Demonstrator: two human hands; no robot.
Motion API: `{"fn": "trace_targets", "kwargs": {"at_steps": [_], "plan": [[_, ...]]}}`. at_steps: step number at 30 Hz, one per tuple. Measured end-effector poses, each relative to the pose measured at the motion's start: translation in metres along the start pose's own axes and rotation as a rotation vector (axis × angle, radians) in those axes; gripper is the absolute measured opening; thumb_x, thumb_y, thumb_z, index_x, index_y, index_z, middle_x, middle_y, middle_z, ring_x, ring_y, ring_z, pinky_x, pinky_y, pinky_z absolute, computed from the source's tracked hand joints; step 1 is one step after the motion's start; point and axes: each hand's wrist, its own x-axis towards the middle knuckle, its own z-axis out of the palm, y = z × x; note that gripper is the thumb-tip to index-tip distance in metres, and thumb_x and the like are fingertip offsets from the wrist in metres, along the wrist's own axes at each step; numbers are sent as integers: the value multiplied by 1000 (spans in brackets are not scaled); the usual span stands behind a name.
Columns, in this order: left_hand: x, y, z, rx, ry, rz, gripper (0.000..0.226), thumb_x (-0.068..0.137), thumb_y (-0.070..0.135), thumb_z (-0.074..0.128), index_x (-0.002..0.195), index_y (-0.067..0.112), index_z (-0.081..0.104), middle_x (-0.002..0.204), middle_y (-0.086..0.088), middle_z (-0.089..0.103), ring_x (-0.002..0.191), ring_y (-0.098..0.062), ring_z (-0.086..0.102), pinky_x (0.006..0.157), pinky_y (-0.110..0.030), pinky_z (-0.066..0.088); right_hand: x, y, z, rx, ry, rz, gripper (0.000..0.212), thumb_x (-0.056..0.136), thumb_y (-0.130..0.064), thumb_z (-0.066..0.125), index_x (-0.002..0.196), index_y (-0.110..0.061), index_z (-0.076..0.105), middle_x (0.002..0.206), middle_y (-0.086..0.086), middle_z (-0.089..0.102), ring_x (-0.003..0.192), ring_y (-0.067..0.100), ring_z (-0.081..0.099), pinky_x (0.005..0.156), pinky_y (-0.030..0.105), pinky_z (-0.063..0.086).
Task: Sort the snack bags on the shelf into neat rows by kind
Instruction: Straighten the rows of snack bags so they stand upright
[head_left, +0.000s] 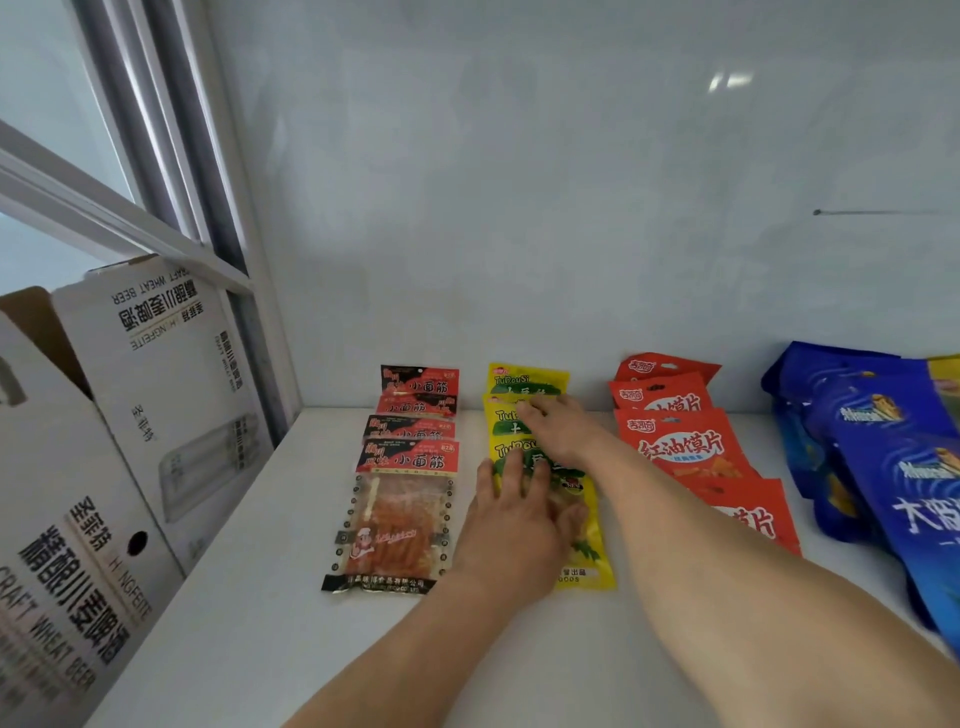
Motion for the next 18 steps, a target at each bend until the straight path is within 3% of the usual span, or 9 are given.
{"fn": "trace_targets", "kwargs": {"at_steps": [5,11,18], "plan": [[3,-3,4,2,14,39,69,103,54,12,159,14,9,167,-9,10,154,-28,-8,124,-48,-5,6,9,10,-71,8,48,64,96,-66,25,151,-34,34,159,9,28,144,36,26,116,52,23],[3,-5,6,-40,-27,5,70,102,58,13,160,17,8,168,-6,7,154,-30,-6,124,-49,5,7,13,10,-64,1,68,66,93,-71,30,149,-37,36,157,7,33,143,35,28,115,53,24],[-1,-4,1,-78,45,-12,70,101,58,18,159,19,12,167,-7,10,153,-32,0,124,-48,8,-8,-2,-4,62,69,77,65,98,-58,38,151,-21,35,158,12,31,145,31,29,118,46,25]]}}
